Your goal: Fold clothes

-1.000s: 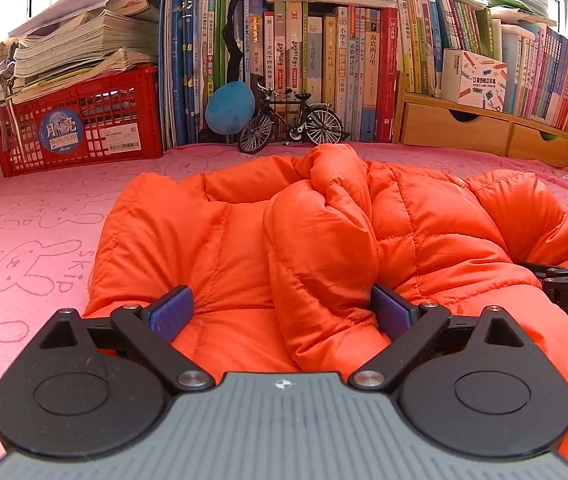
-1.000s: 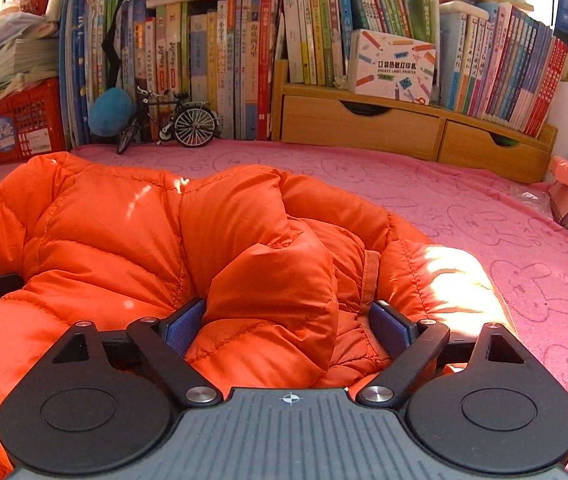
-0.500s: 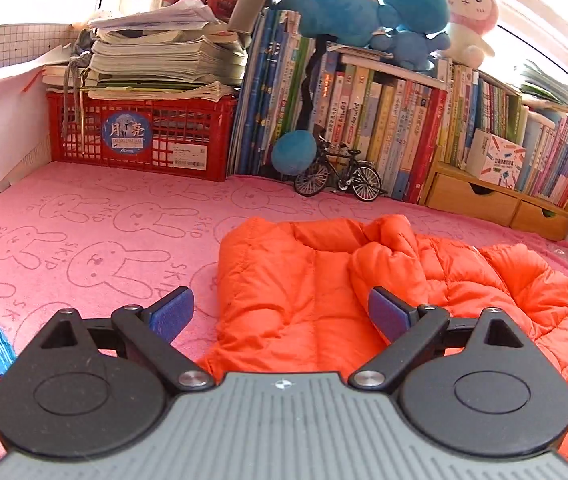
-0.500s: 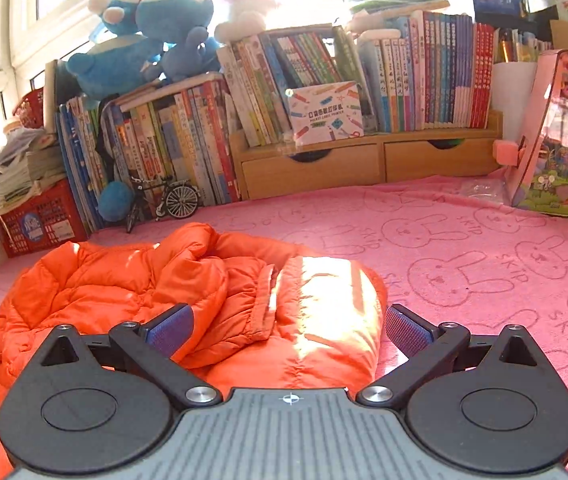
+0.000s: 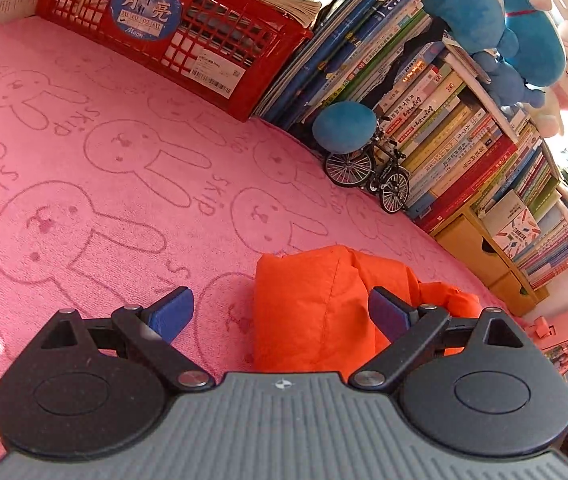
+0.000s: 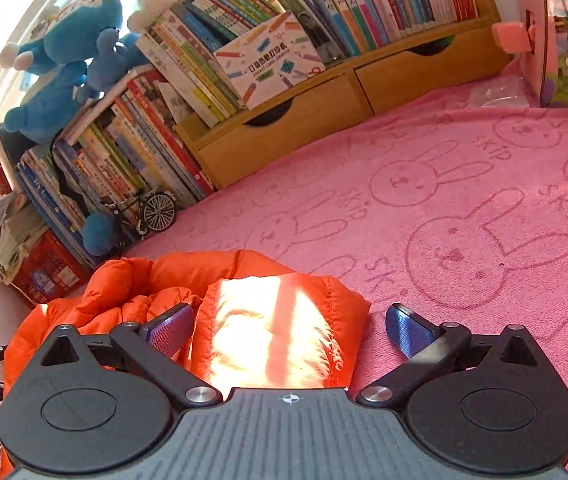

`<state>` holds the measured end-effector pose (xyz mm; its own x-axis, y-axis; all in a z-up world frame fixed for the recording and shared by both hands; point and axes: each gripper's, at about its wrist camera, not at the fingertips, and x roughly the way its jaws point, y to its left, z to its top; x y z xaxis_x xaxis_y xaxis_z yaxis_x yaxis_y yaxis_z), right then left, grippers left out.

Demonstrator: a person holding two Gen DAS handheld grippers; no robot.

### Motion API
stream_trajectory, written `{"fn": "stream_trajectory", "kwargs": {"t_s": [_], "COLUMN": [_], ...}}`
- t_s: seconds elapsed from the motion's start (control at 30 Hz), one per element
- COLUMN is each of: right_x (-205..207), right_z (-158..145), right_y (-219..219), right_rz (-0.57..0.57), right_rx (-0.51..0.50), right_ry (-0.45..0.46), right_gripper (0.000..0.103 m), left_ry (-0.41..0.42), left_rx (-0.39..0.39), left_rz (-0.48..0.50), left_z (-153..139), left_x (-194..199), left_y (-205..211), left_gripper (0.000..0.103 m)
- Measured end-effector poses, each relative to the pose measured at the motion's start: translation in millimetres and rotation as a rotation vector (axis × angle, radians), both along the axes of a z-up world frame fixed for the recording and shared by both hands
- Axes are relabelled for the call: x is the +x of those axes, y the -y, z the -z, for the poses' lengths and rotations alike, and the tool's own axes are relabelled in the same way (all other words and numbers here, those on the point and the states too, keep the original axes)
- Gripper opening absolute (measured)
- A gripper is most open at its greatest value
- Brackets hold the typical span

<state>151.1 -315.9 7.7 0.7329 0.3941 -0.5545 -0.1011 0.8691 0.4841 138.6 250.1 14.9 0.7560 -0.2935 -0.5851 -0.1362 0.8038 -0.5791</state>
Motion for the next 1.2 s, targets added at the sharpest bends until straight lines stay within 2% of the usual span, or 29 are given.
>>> {"fn": "stream_trajectory", "kwargs": {"t_s": [0.07, 0.13, 0.17, 0.2, 0.27, 0.3, 0.33, 0.37, 0.4, 0.5, 0.67, 0.8, 0.9, 0.93, 0.97, 1.0, 1.07, 1.1, 1.17, 1.2], "right_x": [5, 9, 11, 12, 13, 12, 12, 12, 12, 17, 38, 71, 96, 102, 108, 114, 107, 104, 86, 75], "right_z": [-1, -1, -1, -1, -1, -2, -2, -3, -3, -4, -12, -13, -18, -16, -13, -10, -9, -9, -18, -22], "right_y": [-5, -11, -14, -17, -25, -28, -30, -32, -32, -31, -42, -43, -49, -52, -56, -59, -60, -61, -58, -56], "right_rz": [-0.032, -0.062, -0.077, -0.093, -0.131, -0.148, -0.159, -0.168, -0.168, -0.154, -0.144, -0.12, -0.098, -0.087, -0.075, -0.063, -0.039, -0.028, 0.008, 0.022], "right_rx": [-0.036, -0.063, -0.068, -0.074, -0.09, -0.092, -0.091, -0.084, -0.065, -0.024, -0.067, -0.069, -0.075, -0.1, -0.126, -0.153, -0.175, -0.186, -0.231, -0.255], "right_ry": [0.006, 0.017, 0.023, 0.029, 0.036, 0.036, 0.034, 0.028, 0.016, 0.008, 0.051, 0.066, 0.078, 0.068, 0.057, 0.046, 0.053, 0.058, 0.1, 0.13], "right_gripper": [0.103, 0.103, 0.103, 0.101, 0.092, 0.086, 0.082, 0.07, 0.058, 0.037, 0.028, 0.027, 0.029, 0.032, 0.04, 0.053, 0.059, 0.067, 0.076, 0.076], "left_ry": [0.017, 0.036, 0.043, 0.047, 0.052, 0.055, 0.062, 0.066, 0.065, 0.067, 0.072, 0.063, 0.067, 0.067, 0.06, 0.054, 0.061, 0.074, 0.119, 0.146], "left_rx": [-0.016, 0.002, 0.018, 0.045, 0.086, 0.083, 0.039, 0.002, -0.019, -0.061, -0.013, -0.004, 0.074, 0.134, 0.185, 0.23, 0.303, 0.34, 0.44, 0.477], "left_rz": [0.034, 0.052, 0.057, 0.06, 0.074, 0.083, 0.09, 0.09, 0.076, 0.06, 0.081, 0.067, 0.049, 0.043, 0.036, 0.029, 0.012, 0.002, -0.037, -0.063], "left_z": [3, 4, 4, 4, 5, 6, 9, 11, 12, 13, 7, 1, -3, -4, -5, -6, -10, -13, -25, -32], "left_x": [4, 6, 7, 6, 6, 5, 5, 4, 4, 10, 40, 74, 94, 99, 101, 102, 94, 87, 67, 56], "left_y": [0, 4, 8, 13, 22, 25, 25, 25, 24, 20, 24, 27, 38, 45, 51, 57, 65, 68, 74, 76], "left_gripper": [0.1, 0.1, 0.097, 0.091, 0.056, 0.05, 0.039, 0.032, 0.03, 0.023, 0.021, 0.021, 0.022, 0.024, 0.028, 0.031, 0.036, 0.038, 0.049, 0.051]}}
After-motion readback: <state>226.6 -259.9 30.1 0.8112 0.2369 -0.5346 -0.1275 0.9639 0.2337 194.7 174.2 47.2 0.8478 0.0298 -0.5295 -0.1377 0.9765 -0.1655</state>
